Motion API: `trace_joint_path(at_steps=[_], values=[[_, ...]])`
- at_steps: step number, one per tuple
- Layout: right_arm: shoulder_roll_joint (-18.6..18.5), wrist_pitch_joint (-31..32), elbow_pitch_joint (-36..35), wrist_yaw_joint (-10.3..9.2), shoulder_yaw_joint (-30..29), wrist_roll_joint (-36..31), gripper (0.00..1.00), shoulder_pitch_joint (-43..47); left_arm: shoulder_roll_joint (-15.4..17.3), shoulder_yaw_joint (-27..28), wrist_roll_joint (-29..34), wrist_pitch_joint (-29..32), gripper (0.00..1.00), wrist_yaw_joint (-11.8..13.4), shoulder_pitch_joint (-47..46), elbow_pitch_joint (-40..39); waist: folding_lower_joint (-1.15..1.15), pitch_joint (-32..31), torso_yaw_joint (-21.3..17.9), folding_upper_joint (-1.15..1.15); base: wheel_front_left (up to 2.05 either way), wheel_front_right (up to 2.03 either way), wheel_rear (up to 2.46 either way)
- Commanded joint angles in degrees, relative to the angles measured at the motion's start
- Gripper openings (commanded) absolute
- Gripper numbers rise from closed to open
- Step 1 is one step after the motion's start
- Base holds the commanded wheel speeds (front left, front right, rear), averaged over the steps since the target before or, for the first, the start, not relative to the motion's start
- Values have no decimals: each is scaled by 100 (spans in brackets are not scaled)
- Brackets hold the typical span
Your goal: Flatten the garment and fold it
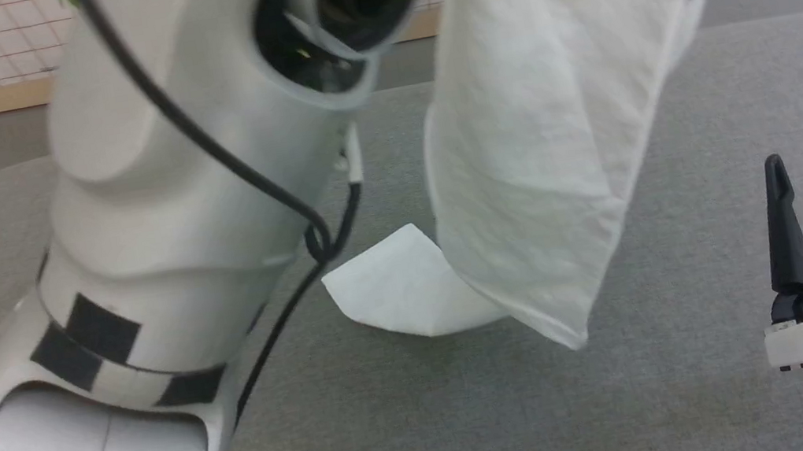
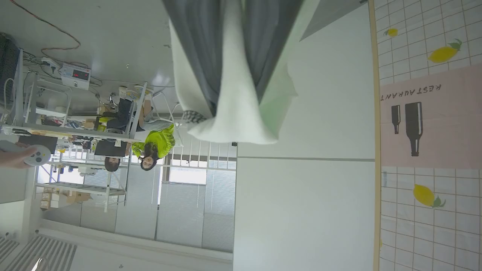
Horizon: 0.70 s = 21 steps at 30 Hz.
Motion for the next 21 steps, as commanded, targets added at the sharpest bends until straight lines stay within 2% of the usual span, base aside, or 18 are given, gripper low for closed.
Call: trace_joint_path(at_steps=[1,10,14,21], values=[[4,-33,9,-9,-22,54,100,-78,-15,-110,-94,-138,0,72,55,-1,0,91,-140,-1,0,0,0],[4,-33,-45,-9,-144,75,100,-130,32,-743,-247,-921,0,262,1704,473,0,277,-198,-1,0,0,0],[4,-34,-71,-9,-187,47,100,-157,195,-918,-222,-1189,0,272,2561,860,0,389,-128,-1,0,0,0],[4,-34,-136,-9,-202,-33,100,-226,458,-1473,-129,-1040,0,323,3647,1688,0,633,87,-1,0,0,0]])
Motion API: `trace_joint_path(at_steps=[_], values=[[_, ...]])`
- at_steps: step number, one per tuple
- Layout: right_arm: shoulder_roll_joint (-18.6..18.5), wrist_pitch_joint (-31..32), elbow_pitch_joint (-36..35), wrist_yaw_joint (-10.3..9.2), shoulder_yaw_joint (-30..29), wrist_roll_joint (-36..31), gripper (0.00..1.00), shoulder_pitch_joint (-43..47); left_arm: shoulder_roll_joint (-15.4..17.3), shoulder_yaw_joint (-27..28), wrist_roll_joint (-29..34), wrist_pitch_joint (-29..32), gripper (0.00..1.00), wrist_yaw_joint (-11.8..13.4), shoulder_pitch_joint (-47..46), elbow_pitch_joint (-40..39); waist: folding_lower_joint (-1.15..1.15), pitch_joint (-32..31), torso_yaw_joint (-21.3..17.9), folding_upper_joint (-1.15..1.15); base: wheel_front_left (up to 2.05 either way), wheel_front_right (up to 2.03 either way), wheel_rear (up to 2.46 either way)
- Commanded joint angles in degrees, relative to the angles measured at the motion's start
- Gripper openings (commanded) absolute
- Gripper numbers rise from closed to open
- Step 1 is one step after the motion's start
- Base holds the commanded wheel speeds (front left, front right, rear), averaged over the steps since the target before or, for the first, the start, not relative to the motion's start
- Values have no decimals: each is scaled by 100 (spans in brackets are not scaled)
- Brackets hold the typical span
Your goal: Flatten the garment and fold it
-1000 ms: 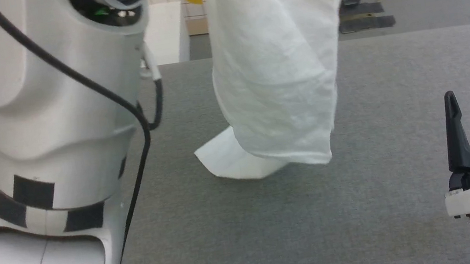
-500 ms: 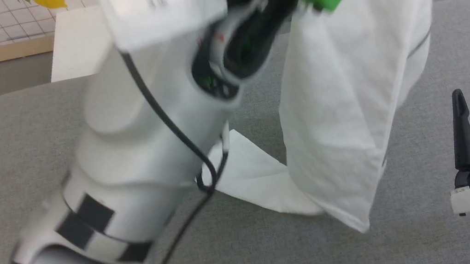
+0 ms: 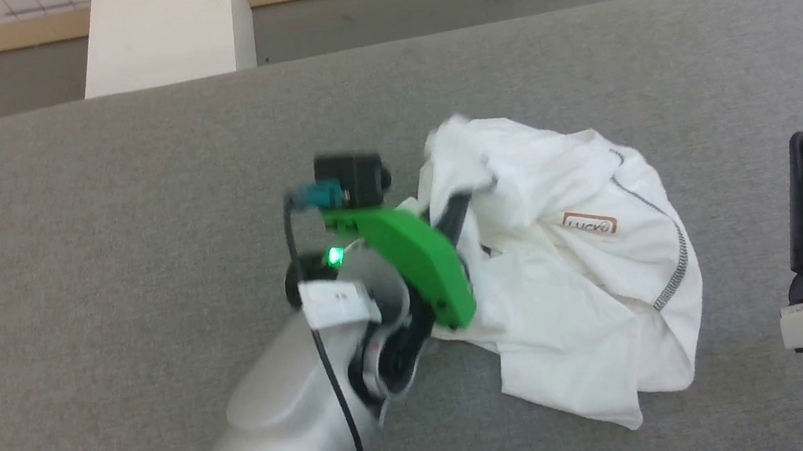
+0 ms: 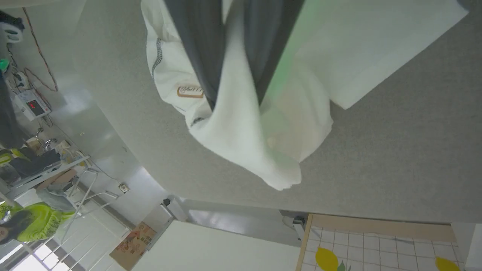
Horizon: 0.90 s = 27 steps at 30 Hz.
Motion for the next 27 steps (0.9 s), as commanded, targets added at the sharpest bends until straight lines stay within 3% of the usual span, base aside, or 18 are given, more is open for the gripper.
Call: trace_joint_path(at_steps=[1,6,8,9,10,14,19,27], values=[[4,-34,-39,-9,10,-49,100,-120,37,-63,38,64,0,28,154,111,0,142,136,0,0,0,0],[4,-34,-69,-9,48,-111,100,-214,12,-243,-26,322,0,45,348,533,0,297,280,0,0,0,0],[4,-34,-71,-9,44,-130,100,-250,-25,-220,-15,227,47,44,323,642,0,333,326,0,0,0,0],[4,-34,-66,-9,43,-140,100,-268,-51,-194,-13,143,89,31,305,690,0,338,347,0,0,0,0],[4,-34,-62,-9,43,-147,100,-275,-68,-181,-8,83,100,11,288,721,0,334,364,0,0,0,0],[4,-34,-25,-9,44,-167,100,-264,-81,-106,51,-240,100,-78,213,759,0,249,416,0,0,0,0],[4,-34,-26,-9,62,-151,100,-215,192,14,254,-729,100,-13,254,510,0,73,410,0,0,0,0],[4,-34,-73,-9,17,-91,100,-56,967,395,818,-1778,100,631,975,-590,0,-79,352,0,0,0,0]])
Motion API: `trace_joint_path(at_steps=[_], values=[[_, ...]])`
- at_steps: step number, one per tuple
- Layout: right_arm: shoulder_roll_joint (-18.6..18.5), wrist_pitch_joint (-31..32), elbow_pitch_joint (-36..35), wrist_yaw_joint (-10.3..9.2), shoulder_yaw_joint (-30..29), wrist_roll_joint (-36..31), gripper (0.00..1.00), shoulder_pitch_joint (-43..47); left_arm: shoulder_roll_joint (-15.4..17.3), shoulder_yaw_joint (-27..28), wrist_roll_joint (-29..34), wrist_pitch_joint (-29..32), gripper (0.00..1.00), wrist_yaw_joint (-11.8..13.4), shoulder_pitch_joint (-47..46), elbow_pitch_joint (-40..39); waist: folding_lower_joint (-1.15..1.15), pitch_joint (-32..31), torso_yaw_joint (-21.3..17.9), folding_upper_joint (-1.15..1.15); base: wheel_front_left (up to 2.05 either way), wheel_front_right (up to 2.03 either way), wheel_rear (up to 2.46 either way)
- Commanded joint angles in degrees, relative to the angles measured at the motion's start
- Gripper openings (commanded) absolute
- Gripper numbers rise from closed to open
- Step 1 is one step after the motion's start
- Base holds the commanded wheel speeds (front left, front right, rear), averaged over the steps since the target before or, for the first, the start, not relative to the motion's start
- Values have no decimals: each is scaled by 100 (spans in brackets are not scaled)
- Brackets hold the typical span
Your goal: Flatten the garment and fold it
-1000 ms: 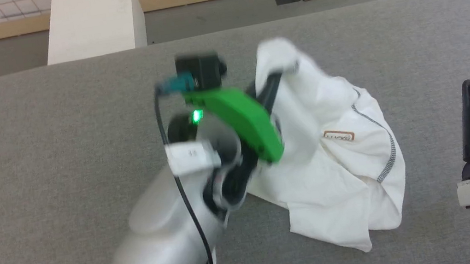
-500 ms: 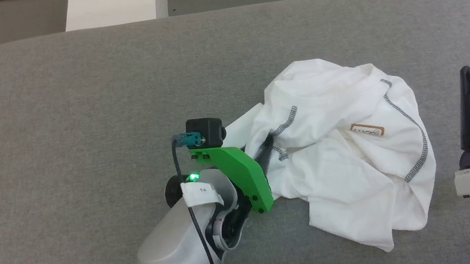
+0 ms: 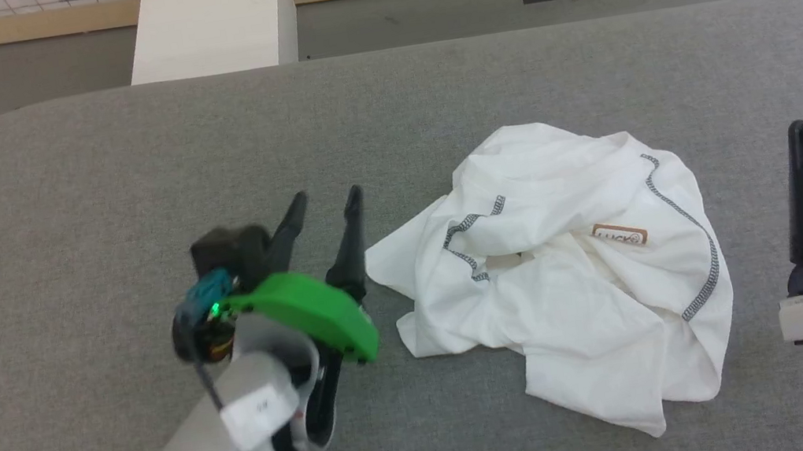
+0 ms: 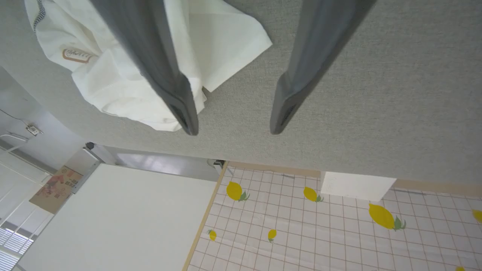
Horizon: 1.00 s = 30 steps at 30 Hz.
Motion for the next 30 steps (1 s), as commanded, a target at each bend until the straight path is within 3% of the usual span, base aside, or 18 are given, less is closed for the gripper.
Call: trace_joint_path(at_steps=[1,5,8,17,26,28,29,30], values=[[4,-34,-18,-9,-13,28,100,80,104,66,198,-94,100,150,255,-218,0,-20,-14,0,0,0,0],[4,-34,-25,-9,-63,44,100,146,258,156,633,-170,100,518,791,-904,0,-31,-1,0,0,0,0],[4,-34,-21,-9,-80,46,100,181,241,-8,734,-126,100,639,1061,-1205,0,-38,25,0,0,0,0],[4,-34,-4,-9,-40,49,100,137,18,-672,544,1116,100,536,897,-1109,0,24,50,0,0,0,0],[4,-34,5,-9,-19,113,100,56,-341,-834,427,1355,100,292,555,-75,0,184,-119,0,0,0,0],[4,-34,14,-9,-24,120,100,36,-383,-836,437,1325,30,269,493,166,0,205,-159,0,0,0,0],[4,-34,17,-9,-35,124,100,28,-412,-815,432,1265,0,242,461,234,0,213,-172,0,0,0,0],[4,-34,19,-9,-49,126,100,28,-433,-788,410,1219,0,216,447,262,0,213,-176,0,0,0,0]])
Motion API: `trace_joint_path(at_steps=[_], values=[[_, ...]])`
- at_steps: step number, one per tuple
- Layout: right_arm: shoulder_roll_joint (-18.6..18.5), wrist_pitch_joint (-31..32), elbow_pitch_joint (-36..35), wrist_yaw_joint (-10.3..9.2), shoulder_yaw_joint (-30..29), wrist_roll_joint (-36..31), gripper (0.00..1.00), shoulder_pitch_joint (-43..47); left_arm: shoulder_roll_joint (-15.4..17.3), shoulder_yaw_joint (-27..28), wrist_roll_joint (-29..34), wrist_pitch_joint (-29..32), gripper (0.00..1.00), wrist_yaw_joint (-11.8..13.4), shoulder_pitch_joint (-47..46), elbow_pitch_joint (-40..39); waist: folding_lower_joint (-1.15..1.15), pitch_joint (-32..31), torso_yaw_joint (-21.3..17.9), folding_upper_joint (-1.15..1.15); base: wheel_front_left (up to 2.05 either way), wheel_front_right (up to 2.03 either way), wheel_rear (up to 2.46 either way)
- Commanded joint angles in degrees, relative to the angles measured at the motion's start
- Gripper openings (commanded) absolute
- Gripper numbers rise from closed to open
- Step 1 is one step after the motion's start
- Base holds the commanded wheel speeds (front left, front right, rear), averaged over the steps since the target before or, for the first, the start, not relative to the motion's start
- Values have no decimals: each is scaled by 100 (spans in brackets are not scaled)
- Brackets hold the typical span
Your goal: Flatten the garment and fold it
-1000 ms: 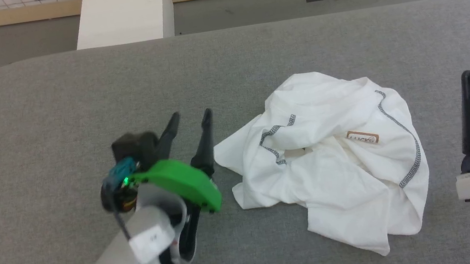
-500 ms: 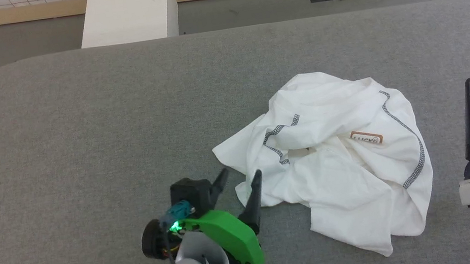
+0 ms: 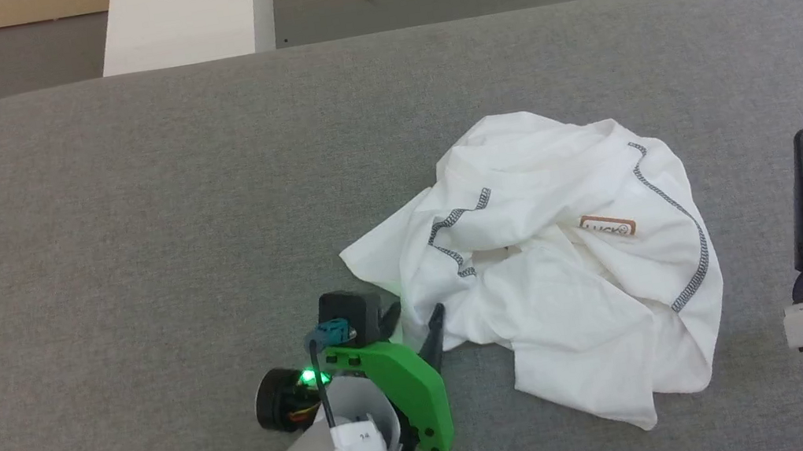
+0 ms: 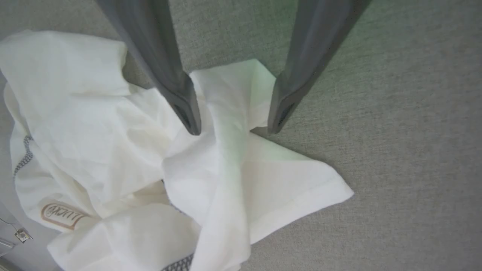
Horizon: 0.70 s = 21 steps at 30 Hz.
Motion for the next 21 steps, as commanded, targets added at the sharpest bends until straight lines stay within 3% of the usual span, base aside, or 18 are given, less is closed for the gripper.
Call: trace_joint_path(at_steps=[1,6,10,14,18,21], values=[[3,-34,10,-9,-26,45,100,-75,-29,7,-62,-46,0,-86,-114,15,0,6,-14,0,0,0,0],[3,-34,28,-9,-90,40,100,-17,135,241,-175,-228,0,-109,-107,-381,0,-81,32,0,0,0,0],[3,-34,36,-9,-80,47,100,13,462,504,-391,-152,0,-22,61,-1174,0,-156,89,0,0,0,0],[3,-34,36,-9,-63,57,100,39,1048,752,-680,204,0,138,394,-2350,0,-196,134,0,0,0,0],[3,-34,16,-9,-58,70,100,77,1952,1128,-813,554,0,599,876,-3429,0,-190,173,0,0,0,0],[3,-34,13,-9,-71,66,100,95,2502,1397,-847,649,0,864,1196,-3766,0,-158,208,0,0,0,0]])
